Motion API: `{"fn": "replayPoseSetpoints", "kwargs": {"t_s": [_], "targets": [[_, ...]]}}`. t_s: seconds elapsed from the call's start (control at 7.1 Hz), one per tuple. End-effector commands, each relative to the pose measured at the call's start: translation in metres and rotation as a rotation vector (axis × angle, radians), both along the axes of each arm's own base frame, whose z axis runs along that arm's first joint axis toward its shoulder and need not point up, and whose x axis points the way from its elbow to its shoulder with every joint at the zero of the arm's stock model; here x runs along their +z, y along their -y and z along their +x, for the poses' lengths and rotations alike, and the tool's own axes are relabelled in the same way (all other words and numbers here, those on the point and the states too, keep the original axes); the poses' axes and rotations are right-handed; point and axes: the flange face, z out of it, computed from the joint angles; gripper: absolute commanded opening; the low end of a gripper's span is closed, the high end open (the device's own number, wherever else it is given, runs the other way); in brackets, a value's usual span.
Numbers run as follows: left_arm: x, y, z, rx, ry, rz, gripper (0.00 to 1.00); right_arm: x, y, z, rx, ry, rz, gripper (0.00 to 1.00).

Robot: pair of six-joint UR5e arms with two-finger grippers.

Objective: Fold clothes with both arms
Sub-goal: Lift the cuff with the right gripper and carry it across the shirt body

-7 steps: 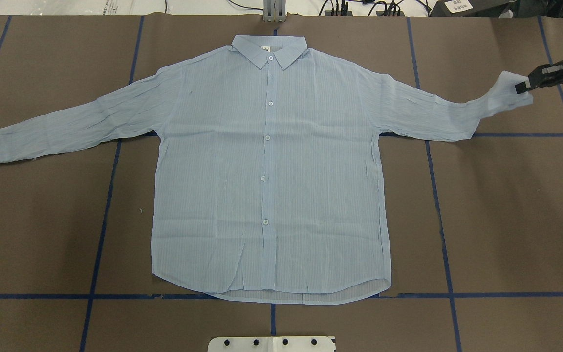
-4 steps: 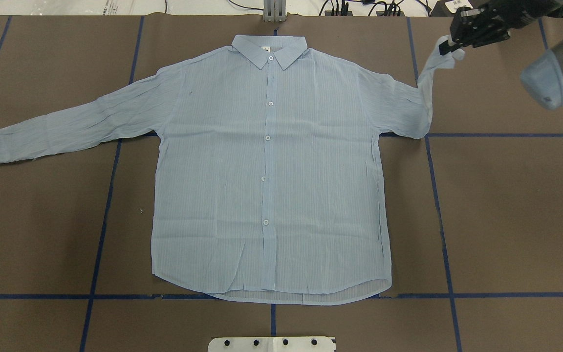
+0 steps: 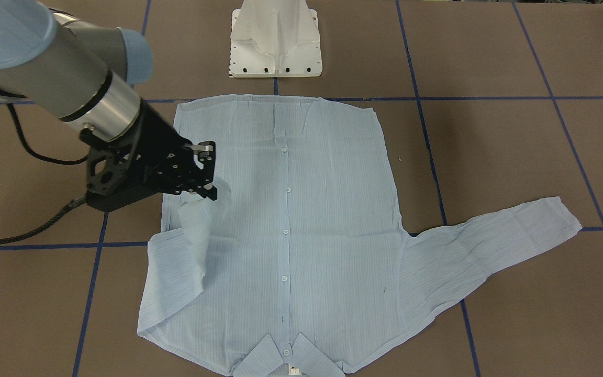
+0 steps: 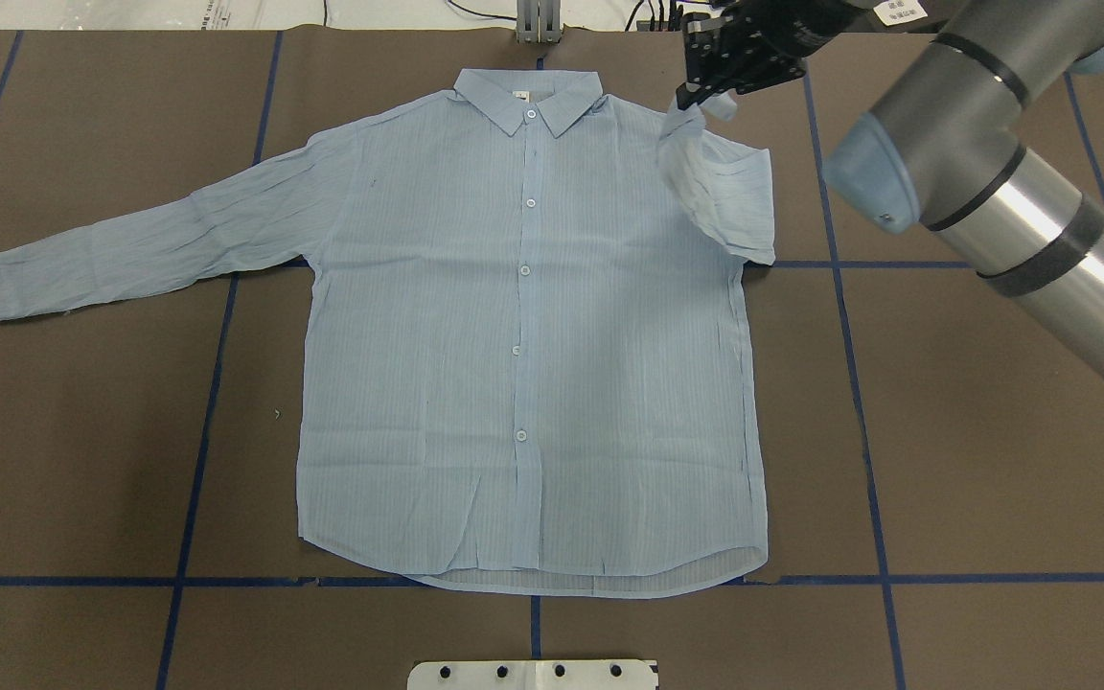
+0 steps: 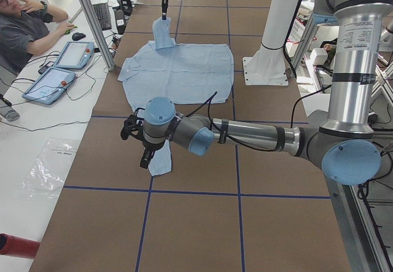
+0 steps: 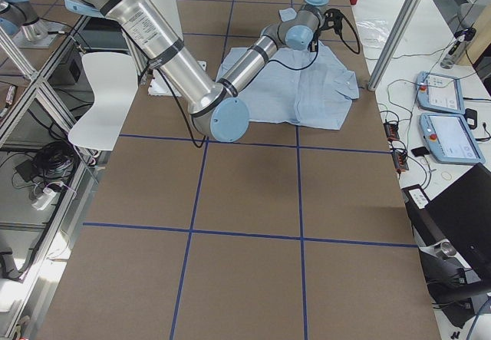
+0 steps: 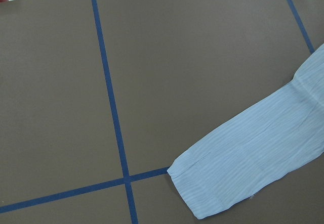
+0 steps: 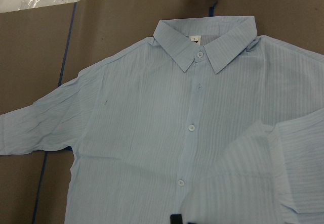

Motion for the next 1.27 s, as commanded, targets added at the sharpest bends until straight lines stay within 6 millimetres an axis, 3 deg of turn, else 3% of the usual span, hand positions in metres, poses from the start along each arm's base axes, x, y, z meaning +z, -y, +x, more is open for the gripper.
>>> {"fn": "replayPoseSetpoints", "kwargs": {"t_s": [0.0,0.14,0.42,0.56,0.7,0.85,0.99,1.13], "targets": [[0.000,0.000,0.000,-0.002,0.000,-0.002,0.99,-0.015,-0.001,-0.078,-0.008,-0.054,-0.002,0.00],[0.002,0.000,0.000,-0.002,0.000,-0.005,0.99,-0.005,0.001,-0.122,-0.004,-0.109,-0.014,0.00],[0.003,0.000,0.000,-0.002,0.002,-0.007,0.99,-0.022,0.023,-0.202,0.011,-0.218,-0.034,0.00],[0.002,0.000,0.000,-0.002,0.002,-0.005,0.99,-0.024,0.017,-0.237,0.008,-0.260,-0.024,0.00],[0.003,0.000,0.000,-0.002,0.002,-0.007,0.99,-0.042,0.020,-0.259,-0.023,-0.286,0.000,0.00],[0.003,0.000,0.000,-0.001,0.002,-0.007,0.99,-0.052,0.017,-0.274,-0.019,-0.261,0.047,0.12],[0.003,0.001,0.000,-0.002,0.002,-0.008,0.99,-0.050,0.000,-0.304,0.057,-0.213,0.166,0.99],[0.007,0.003,0.001,0.000,0.001,-0.014,0.99,-0.058,-0.014,-0.317,0.096,-0.193,0.218,1.00]]}}
